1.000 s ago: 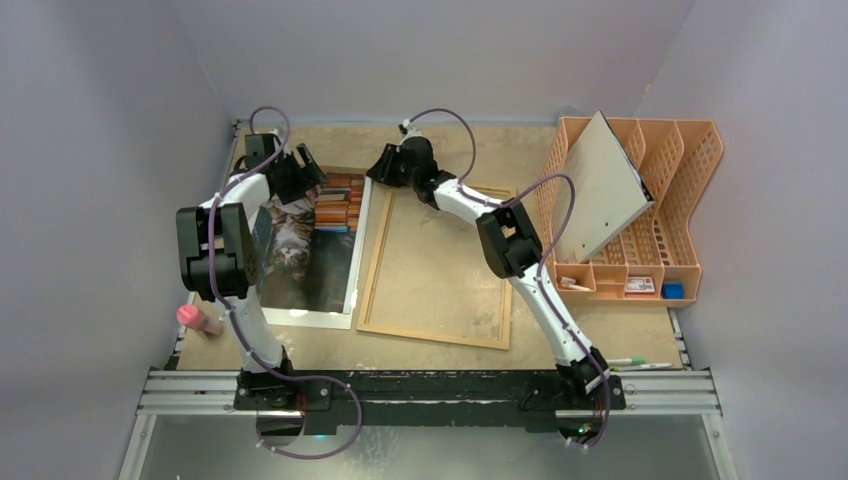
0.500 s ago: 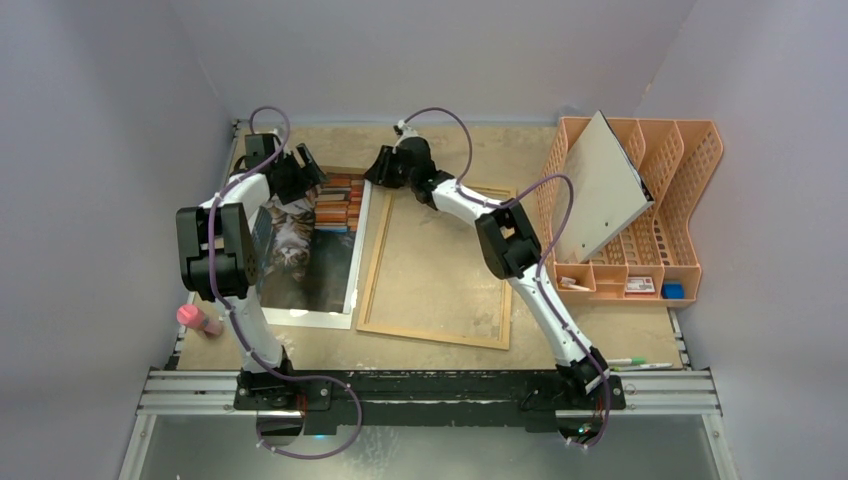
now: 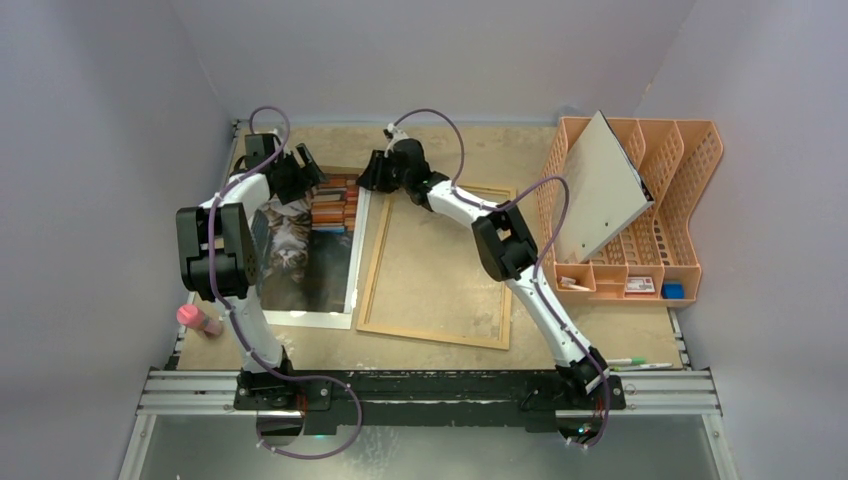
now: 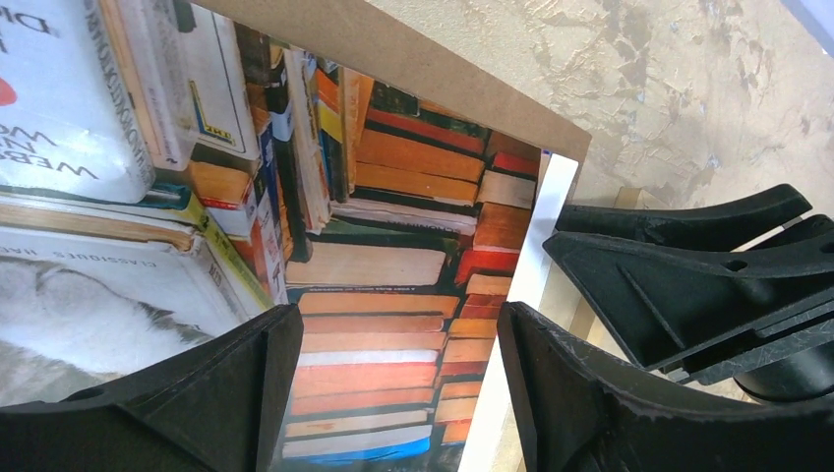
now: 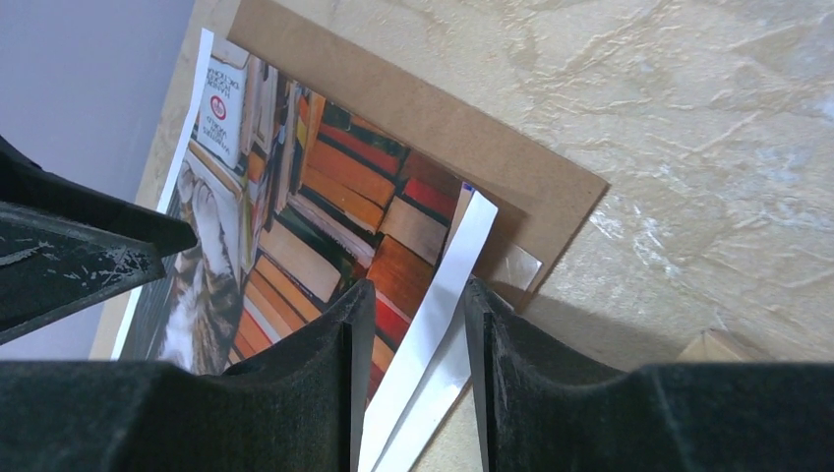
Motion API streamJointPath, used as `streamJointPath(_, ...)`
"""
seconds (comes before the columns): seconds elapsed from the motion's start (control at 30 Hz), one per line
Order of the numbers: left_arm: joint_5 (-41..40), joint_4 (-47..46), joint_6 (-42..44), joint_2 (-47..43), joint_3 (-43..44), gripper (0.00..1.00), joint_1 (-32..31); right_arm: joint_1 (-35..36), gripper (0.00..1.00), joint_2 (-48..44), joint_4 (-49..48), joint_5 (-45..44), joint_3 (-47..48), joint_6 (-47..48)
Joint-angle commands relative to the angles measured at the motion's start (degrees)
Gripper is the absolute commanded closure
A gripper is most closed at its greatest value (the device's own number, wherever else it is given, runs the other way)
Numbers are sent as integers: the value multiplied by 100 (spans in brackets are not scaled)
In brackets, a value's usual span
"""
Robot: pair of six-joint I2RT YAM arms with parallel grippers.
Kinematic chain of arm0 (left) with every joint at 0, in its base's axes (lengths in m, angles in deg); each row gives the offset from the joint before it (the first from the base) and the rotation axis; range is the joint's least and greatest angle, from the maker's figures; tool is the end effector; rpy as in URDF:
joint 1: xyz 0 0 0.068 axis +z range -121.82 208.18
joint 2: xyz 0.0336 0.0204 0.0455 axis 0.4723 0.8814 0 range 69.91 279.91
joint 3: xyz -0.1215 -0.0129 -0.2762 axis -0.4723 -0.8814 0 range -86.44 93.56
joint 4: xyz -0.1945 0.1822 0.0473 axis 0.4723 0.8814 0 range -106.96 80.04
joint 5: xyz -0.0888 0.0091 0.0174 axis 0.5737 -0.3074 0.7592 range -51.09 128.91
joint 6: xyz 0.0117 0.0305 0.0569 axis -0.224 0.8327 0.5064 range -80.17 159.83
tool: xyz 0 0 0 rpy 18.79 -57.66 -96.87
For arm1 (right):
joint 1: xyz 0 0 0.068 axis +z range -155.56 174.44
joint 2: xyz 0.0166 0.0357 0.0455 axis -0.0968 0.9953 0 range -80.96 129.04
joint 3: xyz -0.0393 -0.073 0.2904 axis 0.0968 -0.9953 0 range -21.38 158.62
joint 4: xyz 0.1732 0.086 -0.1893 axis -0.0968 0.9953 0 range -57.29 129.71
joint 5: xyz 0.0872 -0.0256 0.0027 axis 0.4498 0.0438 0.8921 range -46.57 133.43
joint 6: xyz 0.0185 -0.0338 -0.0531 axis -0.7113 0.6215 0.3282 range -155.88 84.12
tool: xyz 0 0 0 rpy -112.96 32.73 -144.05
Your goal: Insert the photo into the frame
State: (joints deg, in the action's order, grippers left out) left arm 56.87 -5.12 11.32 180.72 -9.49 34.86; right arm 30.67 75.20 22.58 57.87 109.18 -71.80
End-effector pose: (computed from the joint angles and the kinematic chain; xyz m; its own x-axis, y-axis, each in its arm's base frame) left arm 0.4542 0.0371 0.2081 -0.6740 -0.5360 -0.5085 -0.2484 0.8126 -0.5273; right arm 0.5281 0.4028 0.1433 -0.6237 0.2473 -0.7415 -0.4942 0.6102 0.6192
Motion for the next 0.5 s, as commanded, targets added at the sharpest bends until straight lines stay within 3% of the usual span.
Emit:
streamJointPath(0.0, 3, -180, -40, -132, -42, 24, 9, 88, 58, 137, 83, 348, 217, 76)
streamJointPath(0.47, -277, -301, -120, -300, -259, 24, 9, 452, 58, 39, -187, 884, -101, -76)
